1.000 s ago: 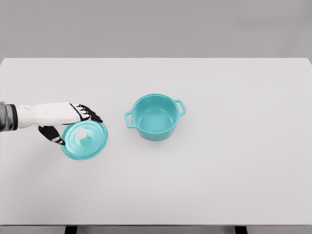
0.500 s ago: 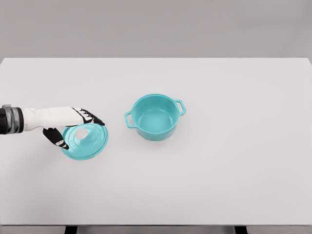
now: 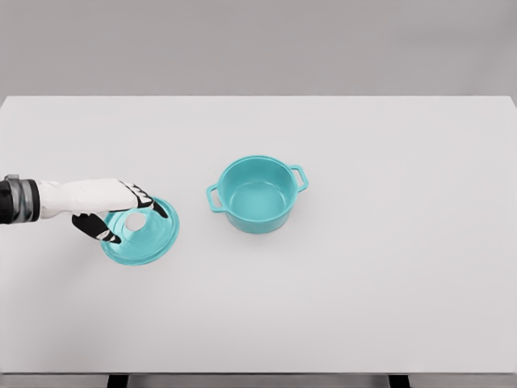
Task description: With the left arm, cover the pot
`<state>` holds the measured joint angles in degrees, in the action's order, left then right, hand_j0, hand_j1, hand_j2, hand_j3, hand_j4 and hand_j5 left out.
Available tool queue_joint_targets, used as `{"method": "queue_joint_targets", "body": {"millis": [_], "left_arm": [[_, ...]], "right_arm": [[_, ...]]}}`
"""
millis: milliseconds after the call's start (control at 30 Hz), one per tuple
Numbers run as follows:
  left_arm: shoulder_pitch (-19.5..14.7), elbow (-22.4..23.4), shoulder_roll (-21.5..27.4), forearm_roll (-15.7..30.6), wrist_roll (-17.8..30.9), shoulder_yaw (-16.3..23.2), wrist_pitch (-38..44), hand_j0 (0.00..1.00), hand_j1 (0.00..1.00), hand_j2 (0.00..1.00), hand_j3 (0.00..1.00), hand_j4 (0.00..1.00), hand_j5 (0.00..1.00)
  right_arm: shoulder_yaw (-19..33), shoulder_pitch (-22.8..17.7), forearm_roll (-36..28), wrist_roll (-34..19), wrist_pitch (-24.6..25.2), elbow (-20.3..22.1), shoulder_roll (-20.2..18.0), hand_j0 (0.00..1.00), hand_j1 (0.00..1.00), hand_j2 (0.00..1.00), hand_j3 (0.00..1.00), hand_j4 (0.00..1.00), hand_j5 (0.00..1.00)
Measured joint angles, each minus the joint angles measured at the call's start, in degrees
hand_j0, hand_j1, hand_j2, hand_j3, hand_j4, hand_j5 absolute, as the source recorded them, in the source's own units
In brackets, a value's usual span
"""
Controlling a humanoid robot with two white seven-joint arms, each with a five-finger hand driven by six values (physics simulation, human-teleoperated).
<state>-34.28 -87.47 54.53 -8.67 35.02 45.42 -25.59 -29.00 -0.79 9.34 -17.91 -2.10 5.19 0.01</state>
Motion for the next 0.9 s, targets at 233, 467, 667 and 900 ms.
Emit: {"method": "queue_joint_targets", "body": {"millis": [233,467,667,900], "left_arm": [[-0.09,0.81,-0.08,-0.04,0.0,0.48,0.01,0.76,0.76,0.76,0.76,0.76,0.76],[-0.09,1.02,-0.33,-0.57,0.0,0.89,0.33,0.76,0.76,0.76,0.76,0.76,0.76],[-0.09,1.03,-0.43,-1.25,0.0,1.0,0.51,0.72,0.72,0.72,0.72,0.72,0.72],[-0.09,1.01,-0.44,-1.34,0.0,1.02,0.47,0.69,0.69,0.69,0.69,0.69,0.69]], "right_arm": [[0.0,0.0,0.0,0.0,0.0,0.0,0.0,1.0,1.0,1.0,1.0,1.0,1.0],[0.0,0.0,0.0,0.0,0.0,0.0,0.0,1.0,1.0,1.0,1.0,1.0,1.0],[0.0,0.0,0.0,0.0,0.0,0.0,0.0,1.0,1.0,1.0,1.0,1.0,1.0],[0.0,0.0,0.0,0.0,0.0,0.0,0.0,1.0,1.0,1.0,1.0,1.0,1.0]]}}
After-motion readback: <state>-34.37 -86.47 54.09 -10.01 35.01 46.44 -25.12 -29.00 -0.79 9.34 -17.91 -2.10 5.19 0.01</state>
